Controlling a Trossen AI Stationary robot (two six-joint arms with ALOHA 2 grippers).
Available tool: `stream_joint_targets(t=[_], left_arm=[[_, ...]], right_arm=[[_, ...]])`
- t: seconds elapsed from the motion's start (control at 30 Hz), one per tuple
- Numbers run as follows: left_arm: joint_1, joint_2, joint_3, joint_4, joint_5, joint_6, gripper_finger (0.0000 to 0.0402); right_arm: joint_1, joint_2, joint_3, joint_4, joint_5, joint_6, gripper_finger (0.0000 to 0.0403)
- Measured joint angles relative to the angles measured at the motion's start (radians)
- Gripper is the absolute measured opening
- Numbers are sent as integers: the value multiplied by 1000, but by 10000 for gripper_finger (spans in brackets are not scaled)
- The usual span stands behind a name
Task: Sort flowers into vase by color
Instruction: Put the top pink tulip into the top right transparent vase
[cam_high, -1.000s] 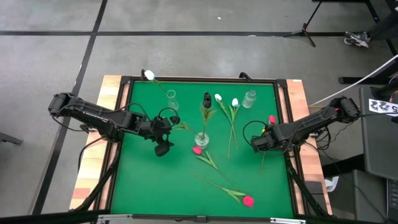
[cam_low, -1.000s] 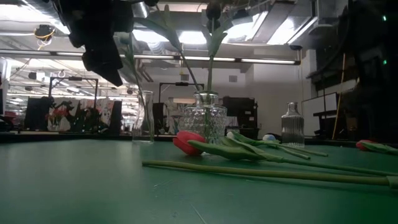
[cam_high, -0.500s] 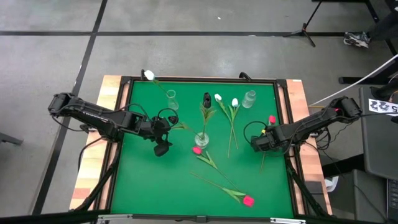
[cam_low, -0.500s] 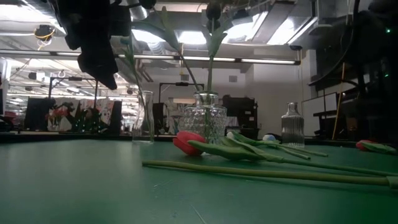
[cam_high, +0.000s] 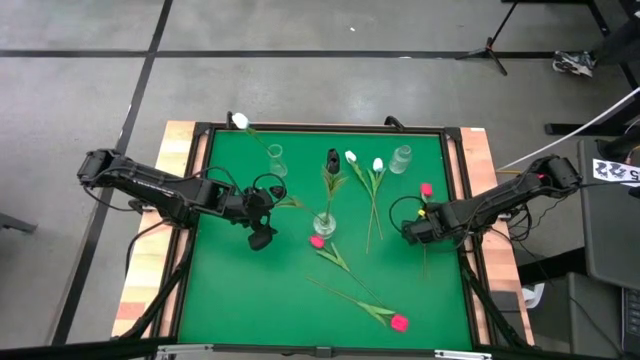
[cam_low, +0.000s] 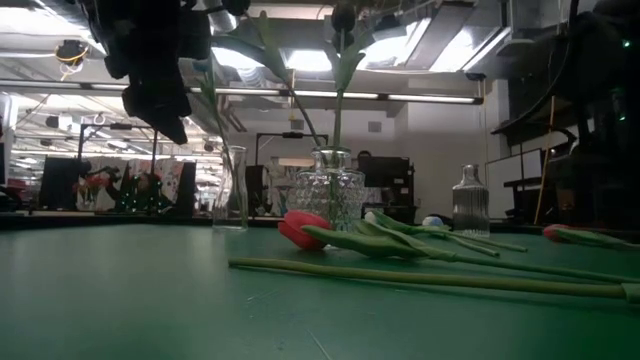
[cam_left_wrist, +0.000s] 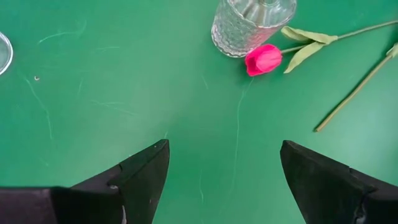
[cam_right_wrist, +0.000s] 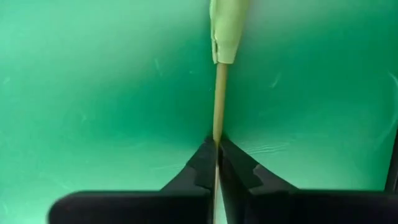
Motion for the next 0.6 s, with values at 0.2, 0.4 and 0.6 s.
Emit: stream_joint_targets(t=[0.2,0.4,0.6], left_arm=[[0,-88,0,14,-3,-47,300],[0,-203,0,66,-62,-88,301],[0,-297,0,139,-106,-103,301]], right_arm=[[-2,2,92,23,192,-37,4],[0,2,176,-2,312,-56,3],[-1,1,308,-53,409,-123,2]])
